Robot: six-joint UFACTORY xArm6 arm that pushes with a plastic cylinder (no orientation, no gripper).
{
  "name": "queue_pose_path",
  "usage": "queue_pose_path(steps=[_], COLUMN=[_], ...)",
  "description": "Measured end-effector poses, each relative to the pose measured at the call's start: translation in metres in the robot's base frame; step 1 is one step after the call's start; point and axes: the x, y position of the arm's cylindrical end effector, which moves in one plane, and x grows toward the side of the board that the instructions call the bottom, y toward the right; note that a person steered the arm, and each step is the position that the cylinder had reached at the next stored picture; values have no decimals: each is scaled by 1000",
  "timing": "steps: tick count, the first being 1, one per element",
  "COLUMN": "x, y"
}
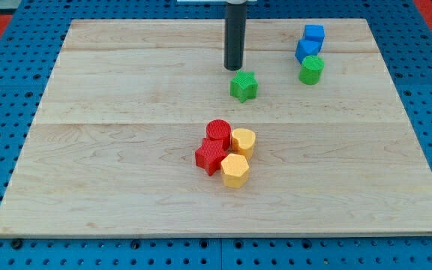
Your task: Push the green star below the green circle
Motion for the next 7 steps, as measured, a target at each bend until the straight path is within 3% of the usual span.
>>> queue_pose_path(steps=[2,5,7], x=[27,42,56], y=[-34,-33,21])
